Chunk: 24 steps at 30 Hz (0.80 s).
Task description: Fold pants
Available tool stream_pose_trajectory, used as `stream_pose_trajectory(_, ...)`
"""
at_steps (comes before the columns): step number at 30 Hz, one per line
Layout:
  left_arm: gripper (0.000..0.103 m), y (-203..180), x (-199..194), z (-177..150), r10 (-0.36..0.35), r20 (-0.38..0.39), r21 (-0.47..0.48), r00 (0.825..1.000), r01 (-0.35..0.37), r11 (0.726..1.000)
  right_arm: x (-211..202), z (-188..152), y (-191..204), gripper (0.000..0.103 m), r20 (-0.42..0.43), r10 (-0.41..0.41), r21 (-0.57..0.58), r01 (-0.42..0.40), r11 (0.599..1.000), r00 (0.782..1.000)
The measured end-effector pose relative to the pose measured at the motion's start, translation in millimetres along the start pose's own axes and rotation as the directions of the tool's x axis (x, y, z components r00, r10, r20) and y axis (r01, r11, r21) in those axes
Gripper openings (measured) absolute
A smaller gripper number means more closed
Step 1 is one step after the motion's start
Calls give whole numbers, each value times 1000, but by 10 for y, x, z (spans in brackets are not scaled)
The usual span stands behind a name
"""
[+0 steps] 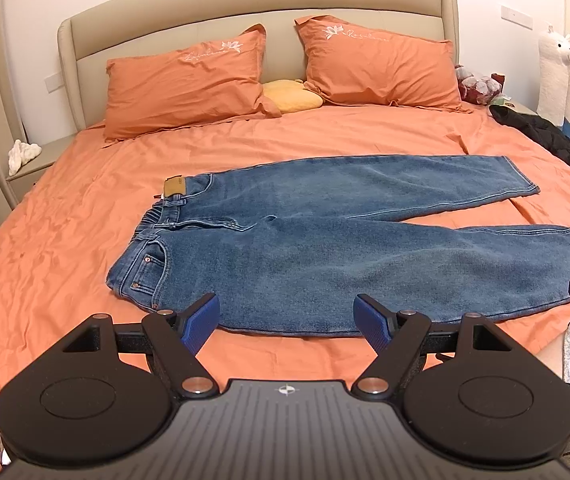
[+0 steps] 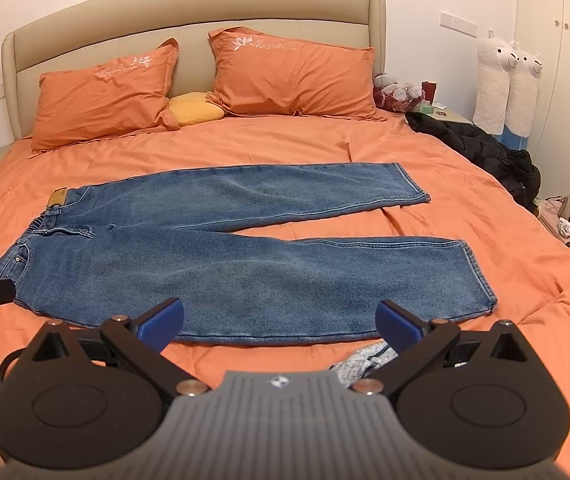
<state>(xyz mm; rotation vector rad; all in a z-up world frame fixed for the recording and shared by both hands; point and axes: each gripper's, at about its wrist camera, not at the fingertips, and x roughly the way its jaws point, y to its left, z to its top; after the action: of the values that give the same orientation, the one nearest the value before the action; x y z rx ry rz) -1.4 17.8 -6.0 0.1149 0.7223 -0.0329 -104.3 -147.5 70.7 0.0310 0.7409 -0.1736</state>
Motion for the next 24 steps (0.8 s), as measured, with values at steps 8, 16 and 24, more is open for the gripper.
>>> stream_pose_trajectory(8,89,8,-2,0,-3,2,-1,1000,3,1000,-9,41,35,98,2,-4,-16,4,1000,1000)
stream_pose_trajectory(16,89,17,3,39,-14,2,-8,1000,14,1000,-51,78,59,98,18,-2,-17,3,1000,1000)
stream_pose_trajectory(24,89,25,19,25,-12,4,-17,1000,12,1000,-63,117,63,98,22,4,-20,-3,1000,1000)
